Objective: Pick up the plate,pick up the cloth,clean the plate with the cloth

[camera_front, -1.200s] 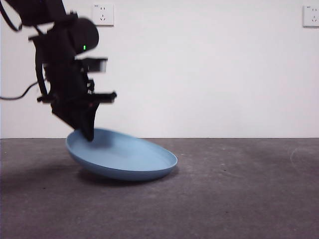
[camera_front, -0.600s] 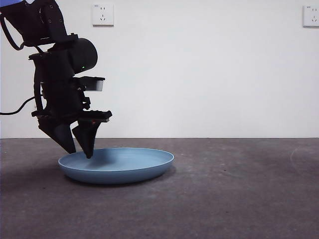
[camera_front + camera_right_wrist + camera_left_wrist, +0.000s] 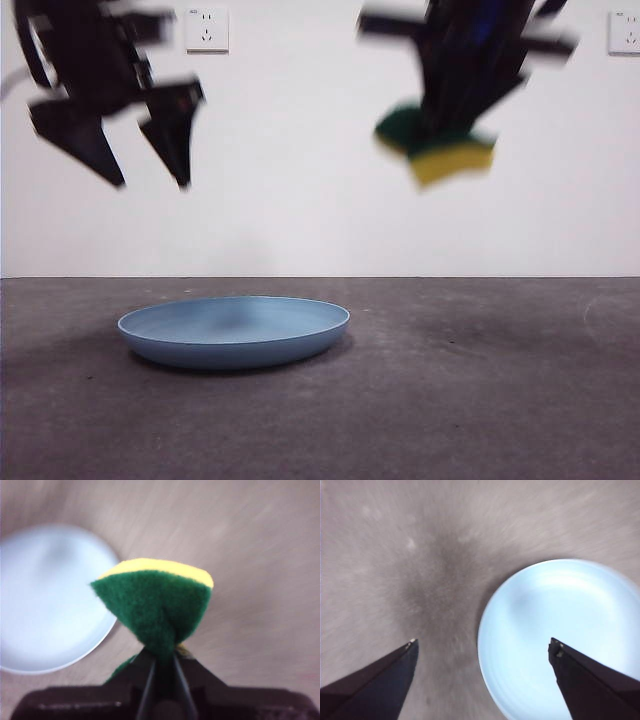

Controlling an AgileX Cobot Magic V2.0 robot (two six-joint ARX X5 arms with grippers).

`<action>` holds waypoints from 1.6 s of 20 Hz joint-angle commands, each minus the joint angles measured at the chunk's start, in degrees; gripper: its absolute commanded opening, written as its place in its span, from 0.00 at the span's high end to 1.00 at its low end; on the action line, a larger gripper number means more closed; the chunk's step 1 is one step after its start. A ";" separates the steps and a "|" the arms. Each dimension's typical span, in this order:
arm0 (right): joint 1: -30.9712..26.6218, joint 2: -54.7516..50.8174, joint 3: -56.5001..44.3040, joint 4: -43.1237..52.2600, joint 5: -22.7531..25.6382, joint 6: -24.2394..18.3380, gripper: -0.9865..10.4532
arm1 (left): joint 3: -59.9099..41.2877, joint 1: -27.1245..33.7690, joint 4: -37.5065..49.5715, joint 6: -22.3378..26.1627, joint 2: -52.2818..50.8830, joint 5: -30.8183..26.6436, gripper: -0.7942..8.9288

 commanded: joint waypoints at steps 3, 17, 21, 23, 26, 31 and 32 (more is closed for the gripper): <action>-4.90 11.52 -0.52 4.74 -9.79 0.39 0.91 | -0.26 -0.09 -5.38 -0.35 -11.80 0.33 0.47; -10.12 20.22 -0.52 3.93 -12.48 0.42 0.53 | -0.28 -0.87 -14.12 -0.39 -23.02 3.45 0.47; -10.32 19.37 -0.52 3.91 -12.46 0.42 0.53 | -0.28 -0.85 -14.03 -0.37 -23.02 3.21 0.47; -10.40 17.16 -0.52 3.76 -12.55 0.42 0.53 | -0.28 -0.87 -13.68 -0.35 -23.02 3.23 0.47; -10.38 11.39 -0.52 3.74 -12.59 0.39 0.64 | -0.28 -0.87 -13.46 -0.20 -23.02 3.26 0.69; -10.27 -0.72 -0.52 3.72 -12.63 0.37 0.93 | -0.28 -0.87 -12.07 0.26 -23.02 3.26 0.93; -10.14 -3.04 -0.52 3.69 -12.63 0.35 0.93 | -0.28 -0.87 -10.67 0.24 -23.02 3.26 0.93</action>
